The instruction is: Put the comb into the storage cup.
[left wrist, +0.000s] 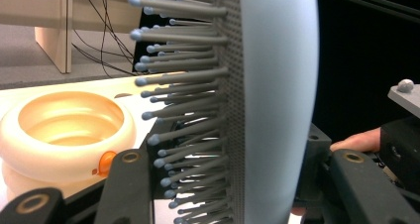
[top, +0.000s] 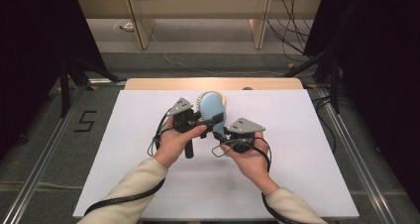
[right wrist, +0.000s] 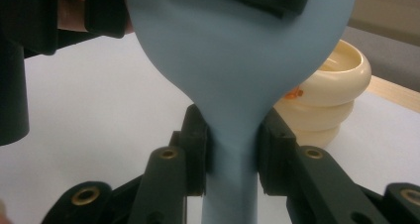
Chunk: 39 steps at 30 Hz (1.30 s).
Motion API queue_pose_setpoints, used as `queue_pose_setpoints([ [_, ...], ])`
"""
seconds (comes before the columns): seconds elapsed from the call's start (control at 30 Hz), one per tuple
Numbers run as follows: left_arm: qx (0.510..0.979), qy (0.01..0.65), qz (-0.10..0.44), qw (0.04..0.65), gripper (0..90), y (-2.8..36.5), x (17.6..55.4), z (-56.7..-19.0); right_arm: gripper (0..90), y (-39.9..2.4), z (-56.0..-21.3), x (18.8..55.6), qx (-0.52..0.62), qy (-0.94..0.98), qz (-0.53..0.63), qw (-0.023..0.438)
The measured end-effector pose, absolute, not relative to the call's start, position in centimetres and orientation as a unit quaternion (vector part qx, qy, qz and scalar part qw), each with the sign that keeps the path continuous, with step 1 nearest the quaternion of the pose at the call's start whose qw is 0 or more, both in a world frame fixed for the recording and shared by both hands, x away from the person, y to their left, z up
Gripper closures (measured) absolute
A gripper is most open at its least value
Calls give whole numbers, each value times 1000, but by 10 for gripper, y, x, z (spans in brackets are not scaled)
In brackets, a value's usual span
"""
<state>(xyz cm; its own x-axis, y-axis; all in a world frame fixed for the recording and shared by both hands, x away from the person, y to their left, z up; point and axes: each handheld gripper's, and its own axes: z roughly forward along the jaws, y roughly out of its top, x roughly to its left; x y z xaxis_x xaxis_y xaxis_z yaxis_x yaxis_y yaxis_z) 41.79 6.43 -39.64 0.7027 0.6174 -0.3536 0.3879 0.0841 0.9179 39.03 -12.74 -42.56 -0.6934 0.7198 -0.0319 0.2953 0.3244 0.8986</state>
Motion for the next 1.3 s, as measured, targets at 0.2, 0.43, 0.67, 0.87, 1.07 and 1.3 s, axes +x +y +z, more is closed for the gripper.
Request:
queue_pose_setpoints([
  [0.2,676,364,105,632,496,63,415,-393,696,-127,-424,390,322,782,485,220],
  [0.43,683,351,115,630,497,61,413,-391,599,-128,-422,391,326,778,492,216],
  [0.67,684,345,131,629,497,62,412,-388,453,-127,-424,394,313,780,500,207],
  [0.87,683,344,145,628,497,65,413,-386,375,-128,-425,396,312,785,498,194],
  [1.07,682,343,157,626,496,67,414,-386,247,-129,-425,396,310,785,504,185],
  [1.3,681,344,167,625,496,70,415,-385,174,-133,-427,394,313,784,508,171],
])
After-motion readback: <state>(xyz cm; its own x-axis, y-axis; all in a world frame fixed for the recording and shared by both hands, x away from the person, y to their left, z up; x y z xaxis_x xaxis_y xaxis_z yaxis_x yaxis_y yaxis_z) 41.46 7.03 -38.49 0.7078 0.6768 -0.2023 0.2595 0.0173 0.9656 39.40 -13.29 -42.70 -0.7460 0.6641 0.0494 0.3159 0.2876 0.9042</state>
